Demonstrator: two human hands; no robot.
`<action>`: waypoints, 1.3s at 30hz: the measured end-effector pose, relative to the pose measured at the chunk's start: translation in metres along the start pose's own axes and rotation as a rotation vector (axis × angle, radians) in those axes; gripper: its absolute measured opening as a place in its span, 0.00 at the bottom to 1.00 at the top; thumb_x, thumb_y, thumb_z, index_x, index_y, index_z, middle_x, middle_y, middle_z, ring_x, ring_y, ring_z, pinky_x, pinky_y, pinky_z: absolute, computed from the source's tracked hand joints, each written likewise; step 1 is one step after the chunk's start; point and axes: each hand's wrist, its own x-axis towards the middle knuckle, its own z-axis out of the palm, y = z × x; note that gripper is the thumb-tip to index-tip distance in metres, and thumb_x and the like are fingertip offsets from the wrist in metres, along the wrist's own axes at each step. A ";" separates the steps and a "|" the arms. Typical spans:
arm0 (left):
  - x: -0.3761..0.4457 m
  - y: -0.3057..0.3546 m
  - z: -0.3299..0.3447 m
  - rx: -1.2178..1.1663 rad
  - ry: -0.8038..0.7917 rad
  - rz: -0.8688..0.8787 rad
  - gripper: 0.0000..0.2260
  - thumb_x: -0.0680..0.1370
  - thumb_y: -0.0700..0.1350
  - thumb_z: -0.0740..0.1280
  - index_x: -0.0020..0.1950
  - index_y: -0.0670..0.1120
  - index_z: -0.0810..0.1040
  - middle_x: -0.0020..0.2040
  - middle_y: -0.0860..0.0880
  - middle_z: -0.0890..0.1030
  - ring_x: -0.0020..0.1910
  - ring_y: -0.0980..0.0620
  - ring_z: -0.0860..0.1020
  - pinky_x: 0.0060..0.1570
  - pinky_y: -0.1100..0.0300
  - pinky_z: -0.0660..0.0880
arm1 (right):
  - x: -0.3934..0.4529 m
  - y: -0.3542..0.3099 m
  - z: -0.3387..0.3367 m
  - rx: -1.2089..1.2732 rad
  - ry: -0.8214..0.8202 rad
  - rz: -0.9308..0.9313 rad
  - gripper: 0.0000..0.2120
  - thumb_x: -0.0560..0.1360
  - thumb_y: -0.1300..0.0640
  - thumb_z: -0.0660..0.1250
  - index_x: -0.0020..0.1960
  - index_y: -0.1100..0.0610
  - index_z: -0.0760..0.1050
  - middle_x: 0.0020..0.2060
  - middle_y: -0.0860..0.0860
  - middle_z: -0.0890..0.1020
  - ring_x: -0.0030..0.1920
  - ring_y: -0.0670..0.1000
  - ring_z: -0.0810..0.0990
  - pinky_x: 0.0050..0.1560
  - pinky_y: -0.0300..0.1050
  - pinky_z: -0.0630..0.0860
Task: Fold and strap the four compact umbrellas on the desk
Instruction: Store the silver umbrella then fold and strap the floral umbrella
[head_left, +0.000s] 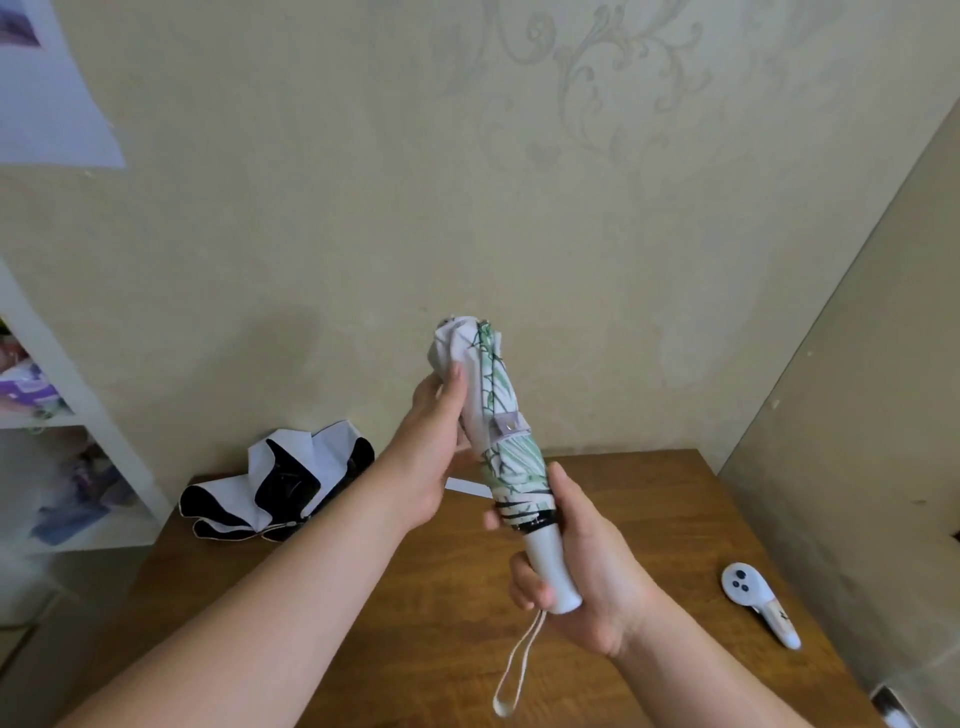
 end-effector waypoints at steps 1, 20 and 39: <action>-0.005 -0.008 -0.001 0.067 0.077 0.024 0.27 0.77 0.72 0.60 0.66 0.55 0.72 0.59 0.50 0.84 0.58 0.49 0.84 0.59 0.48 0.77 | 0.002 0.001 -0.002 -0.022 0.045 -0.033 0.26 0.83 0.35 0.55 0.62 0.53 0.81 0.50 0.60 0.83 0.19 0.53 0.69 0.28 0.43 0.66; -0.025 -0.049 0.020 0.269 -0.011 0.052 0.11 0.84 0.51 0.66 0.51 0.46 0.82 0.37 0.55 0.79 0.39 0.57 0.77 0.46 0.61 0.75 | 0.028 0.019 -0.012 -0.537 0.570 -0.473 0.14 0.86 0.45 0.56 0.65 0.48 0.75 0.43 0.50 0.84 0.27 0.58 0.73 0.27 0.51 0.74; -0.030 -0.044 0.033 0.160 0.017 0.169 0.11 0.86 0.46 0.64 0.46 0.42 0.78 0.34 0.52 0.77 0.35 0.54 0.73 0.39 0.63 0.73 | 0.024 0.003 -0.015 -0.072 0.264 -0.334 0.21 0.82 0.42 0.59 0.57 0.57 0.82 0.43 0.59 0.80 0.23 0.52 0.67 0.29 0.46 0.63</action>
